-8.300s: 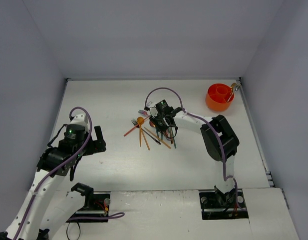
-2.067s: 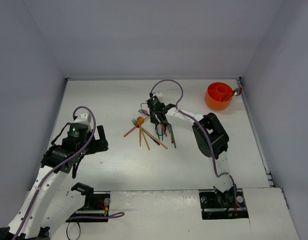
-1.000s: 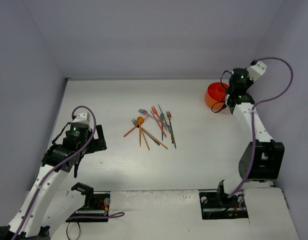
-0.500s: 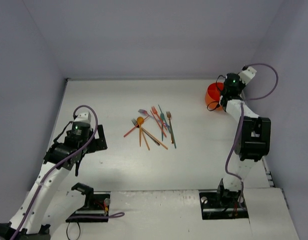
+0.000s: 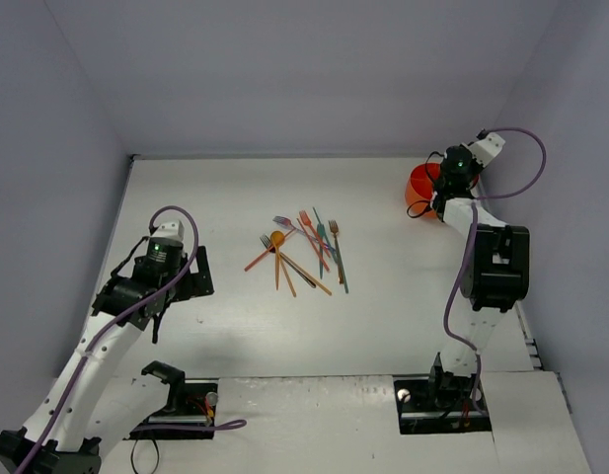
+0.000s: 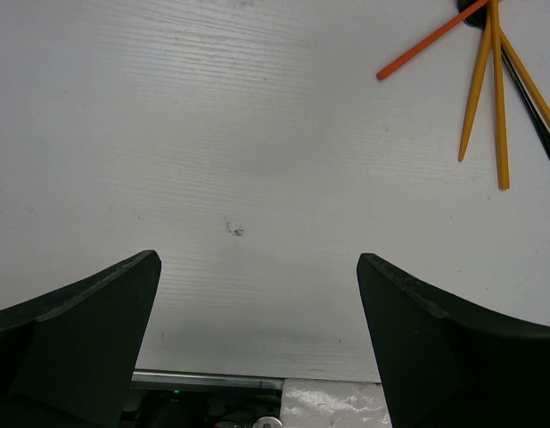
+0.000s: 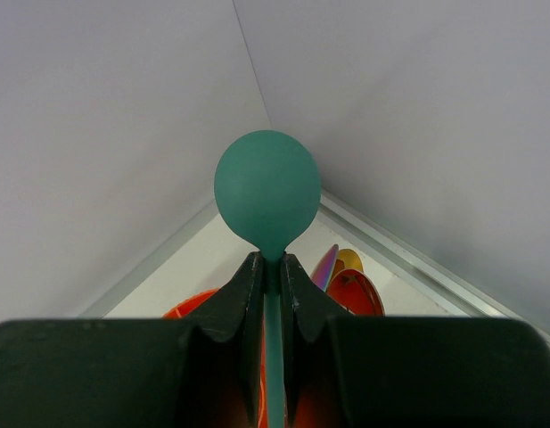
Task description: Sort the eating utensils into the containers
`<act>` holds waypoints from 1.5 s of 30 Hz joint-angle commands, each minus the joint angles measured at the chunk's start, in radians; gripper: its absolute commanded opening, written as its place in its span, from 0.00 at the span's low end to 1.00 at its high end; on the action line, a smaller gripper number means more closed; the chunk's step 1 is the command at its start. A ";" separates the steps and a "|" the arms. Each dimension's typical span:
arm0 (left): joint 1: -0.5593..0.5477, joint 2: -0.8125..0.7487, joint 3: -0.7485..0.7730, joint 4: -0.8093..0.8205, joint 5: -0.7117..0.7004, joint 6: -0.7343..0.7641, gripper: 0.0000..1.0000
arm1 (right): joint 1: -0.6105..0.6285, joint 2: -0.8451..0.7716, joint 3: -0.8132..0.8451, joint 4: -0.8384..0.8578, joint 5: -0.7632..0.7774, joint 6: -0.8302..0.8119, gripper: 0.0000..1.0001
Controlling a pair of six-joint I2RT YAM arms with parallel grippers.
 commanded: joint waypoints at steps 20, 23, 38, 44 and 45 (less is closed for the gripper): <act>-0.005 -0.014 0.006 0.036 0.011 0.000 0.91 | 0.025 0.017 -0.071 0.170 0.072 -0.002 0.07; -0.005 -0.023 0.003 0.035 0.018 -0.003 0.91 | 0.029 0.011 -0.081 0.172 0.073 0.002 0.14; -0.005 -0.065 -0.002 0.031 0.034 -0.011 0.91 | 0.090 -0.111 -0.127 0.139 0.090 -0.049 0.29; -0.005 -0.052 0.026 0.030 0.024 -0.018 0.91 | 0.159 -0.233 -0.038 -0.142 -0.091 -0.085 0.41; -0.005 -0.048 0.030 0.031 0.023 -0.019 0.91 | 0.166 -0.249 -0.022 -0.188 -0.122 -0.079 0.42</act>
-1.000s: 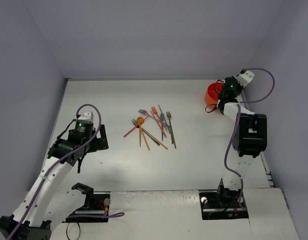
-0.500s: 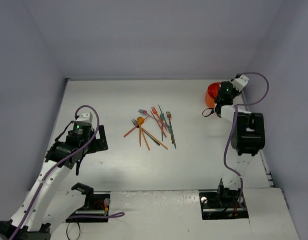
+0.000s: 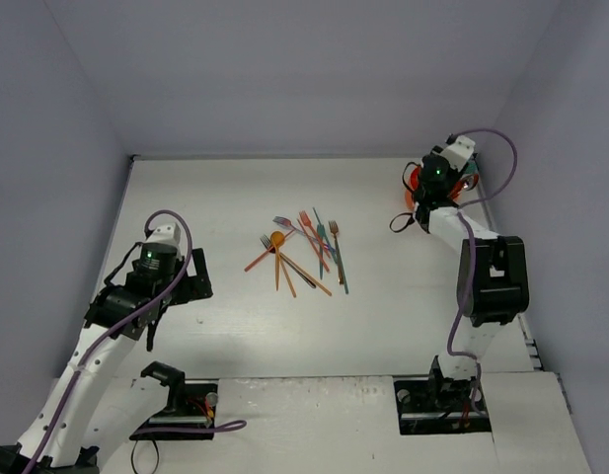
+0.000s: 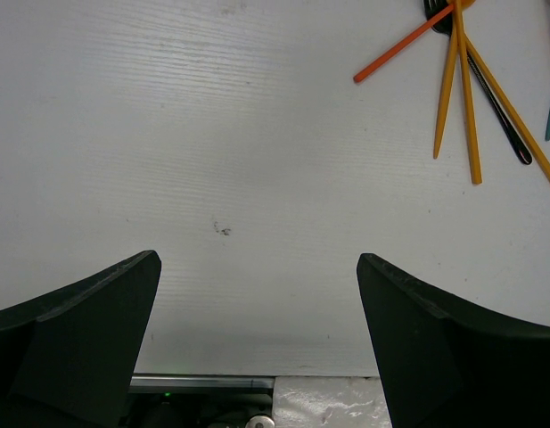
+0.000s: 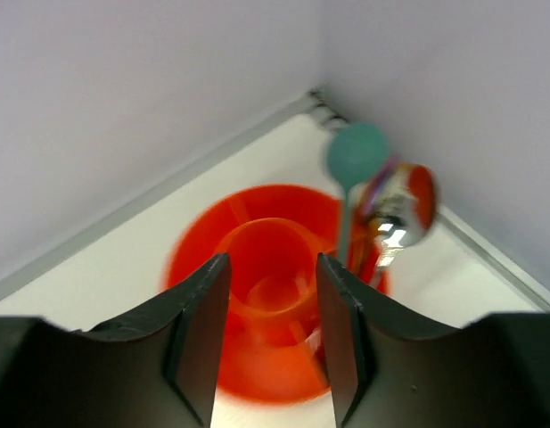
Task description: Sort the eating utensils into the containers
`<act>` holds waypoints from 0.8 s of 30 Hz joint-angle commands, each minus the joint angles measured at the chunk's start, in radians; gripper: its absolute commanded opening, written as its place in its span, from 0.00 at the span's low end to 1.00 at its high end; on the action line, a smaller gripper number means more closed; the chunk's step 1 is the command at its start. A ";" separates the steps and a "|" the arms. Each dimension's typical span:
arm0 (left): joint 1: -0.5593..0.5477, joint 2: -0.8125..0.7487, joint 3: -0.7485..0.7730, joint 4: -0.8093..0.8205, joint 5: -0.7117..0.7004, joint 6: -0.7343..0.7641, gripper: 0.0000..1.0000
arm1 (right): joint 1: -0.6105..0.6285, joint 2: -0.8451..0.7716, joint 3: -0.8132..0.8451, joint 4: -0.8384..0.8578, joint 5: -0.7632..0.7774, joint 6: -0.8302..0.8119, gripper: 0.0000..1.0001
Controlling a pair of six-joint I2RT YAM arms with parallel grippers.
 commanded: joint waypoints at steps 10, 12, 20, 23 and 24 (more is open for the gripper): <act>-0.007 0.141 0.123 0.037 0.058 -0.055 0.91 | 0.075 -0.359 0.089 -0.556 -0.439 0.125 0.57; -0.013 0.181 0.140 0.045 0.082 -0.077 0.91 | 0.075 -0.402 0.047 -0.605 -0.478 0.139 0.58; -0.163 0.442 0.241 0.079 0.047 -0.156 0.91 | 0.075 -0.571 -0.118 -0.708 -0.597 0.153 0.58; -0.256 0.595 0.319 0.108 0.016 -0.158 0.83 | 0.075 -0.634 -0.172 -0.726 -0.645 0.155 0.58; -0.270 0.637 0.339 0.116 0.012 -0.153 0.77 | 0.075 -0.651 -0.190 -0.739 -0.665 0.156 0.58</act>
